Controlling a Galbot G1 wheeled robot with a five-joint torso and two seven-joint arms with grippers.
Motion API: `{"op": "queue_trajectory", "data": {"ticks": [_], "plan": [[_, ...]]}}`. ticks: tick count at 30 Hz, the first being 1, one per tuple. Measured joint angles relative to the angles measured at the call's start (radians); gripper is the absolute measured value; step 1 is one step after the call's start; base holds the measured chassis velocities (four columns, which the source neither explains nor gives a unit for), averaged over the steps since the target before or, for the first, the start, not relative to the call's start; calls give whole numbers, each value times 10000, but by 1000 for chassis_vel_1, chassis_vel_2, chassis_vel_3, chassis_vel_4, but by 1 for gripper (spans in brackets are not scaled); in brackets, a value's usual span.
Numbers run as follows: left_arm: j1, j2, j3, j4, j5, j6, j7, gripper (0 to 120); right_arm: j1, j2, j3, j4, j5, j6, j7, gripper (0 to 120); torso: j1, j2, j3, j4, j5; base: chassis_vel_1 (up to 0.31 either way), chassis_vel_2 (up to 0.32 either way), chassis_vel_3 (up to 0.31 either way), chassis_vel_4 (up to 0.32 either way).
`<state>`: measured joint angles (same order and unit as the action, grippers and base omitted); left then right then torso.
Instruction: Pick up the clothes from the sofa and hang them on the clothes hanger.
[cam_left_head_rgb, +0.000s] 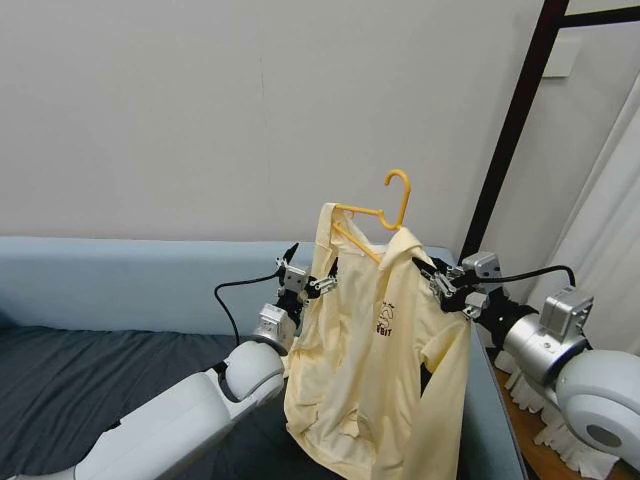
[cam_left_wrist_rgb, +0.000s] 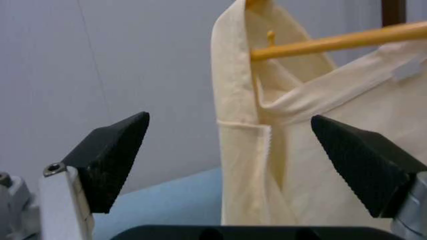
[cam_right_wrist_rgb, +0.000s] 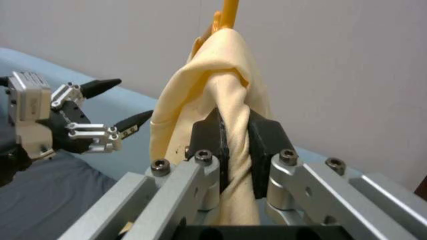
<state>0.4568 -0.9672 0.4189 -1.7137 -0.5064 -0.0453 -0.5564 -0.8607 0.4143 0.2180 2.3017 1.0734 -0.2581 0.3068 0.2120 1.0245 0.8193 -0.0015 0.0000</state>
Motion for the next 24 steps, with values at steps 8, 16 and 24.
{"op": "queue_trajectory", "data": {"ticks": [8,16,24], "plan": [[-510,-929,99,1107,-165,401,-408,87,-76,60,-12,168,46,-12,-71,8,0,0,0,-2,0,0,0,0,0],[-797,-1370,340,1609,-300,703,-638,81,-34,-46,22,286,243,-16,-57,8,0,0,0,-2,0,0,0,0,0],[-711,-1374,252,1867,-168,912,-946,54,60,-25,24,291,341,-18,-21,8,0,0,0,1,0,0,0,0,0]]}}
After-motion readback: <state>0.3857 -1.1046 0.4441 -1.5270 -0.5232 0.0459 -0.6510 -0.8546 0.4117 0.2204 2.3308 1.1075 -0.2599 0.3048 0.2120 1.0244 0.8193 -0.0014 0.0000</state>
